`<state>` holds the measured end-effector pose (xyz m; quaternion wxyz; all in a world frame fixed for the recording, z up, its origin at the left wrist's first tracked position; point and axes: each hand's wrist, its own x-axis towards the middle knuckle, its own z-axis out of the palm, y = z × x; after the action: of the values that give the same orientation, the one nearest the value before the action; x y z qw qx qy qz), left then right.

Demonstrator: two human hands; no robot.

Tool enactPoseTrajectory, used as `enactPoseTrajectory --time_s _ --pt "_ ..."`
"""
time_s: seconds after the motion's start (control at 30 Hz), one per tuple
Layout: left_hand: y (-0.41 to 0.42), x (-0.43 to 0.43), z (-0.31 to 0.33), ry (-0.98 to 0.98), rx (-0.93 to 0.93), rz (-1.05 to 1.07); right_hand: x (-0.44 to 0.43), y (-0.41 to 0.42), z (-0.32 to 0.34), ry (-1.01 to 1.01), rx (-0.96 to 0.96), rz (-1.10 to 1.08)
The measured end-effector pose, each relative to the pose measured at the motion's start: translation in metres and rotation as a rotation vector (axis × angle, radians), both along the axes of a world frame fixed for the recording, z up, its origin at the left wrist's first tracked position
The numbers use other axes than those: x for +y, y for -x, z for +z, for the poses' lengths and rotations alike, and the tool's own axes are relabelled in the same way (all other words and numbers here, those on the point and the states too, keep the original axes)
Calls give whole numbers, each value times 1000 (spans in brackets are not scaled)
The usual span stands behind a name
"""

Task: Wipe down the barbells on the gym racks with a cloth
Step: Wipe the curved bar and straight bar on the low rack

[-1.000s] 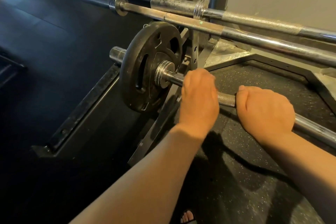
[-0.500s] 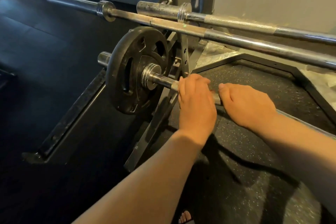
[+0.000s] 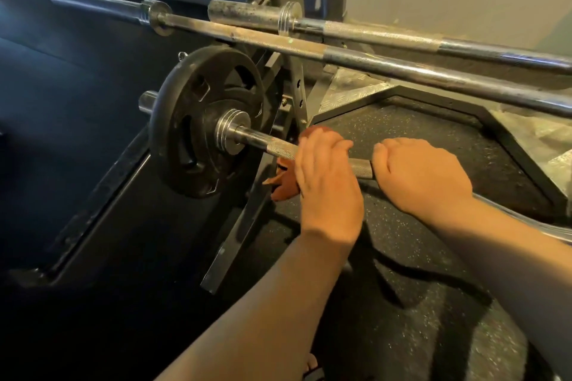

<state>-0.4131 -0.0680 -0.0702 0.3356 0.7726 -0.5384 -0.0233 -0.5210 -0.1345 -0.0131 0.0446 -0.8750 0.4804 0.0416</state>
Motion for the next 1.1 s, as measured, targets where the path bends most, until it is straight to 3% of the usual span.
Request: enactPoseTrajectory --time_s 0.13,0.3,0.4,0.57,0.67,0.83,0.9,1.0,1.1 --pt "-38 3 5 -41 -108 -203 -1 0 -1 -18 21 18" --pt "-55 0 5 -44 -36 228 -3 1 -3 -20 20 18" --pt "-20 -9 6 -56 55 253 -5 1 -4 -28 -2 5" --pt "10 -1 10 -65 38 -52 -6 1 -7 1 13 26" --pt "-10 -8 26 -104 219 -83 -8 1 -9 4 -3 16" --pt "-41 -41 84 369 186 33 -9 3 -9 4 -1 46" --pt "-42 -43 90 451 131 28 -11 3 -10 8 -10 48" --pt "-38 -21 54 183 29 -70 -10 3 -11 20 10 57" --pt "-40 -9 25 -69 -84 11 -10 4 -15 35 -8 47"
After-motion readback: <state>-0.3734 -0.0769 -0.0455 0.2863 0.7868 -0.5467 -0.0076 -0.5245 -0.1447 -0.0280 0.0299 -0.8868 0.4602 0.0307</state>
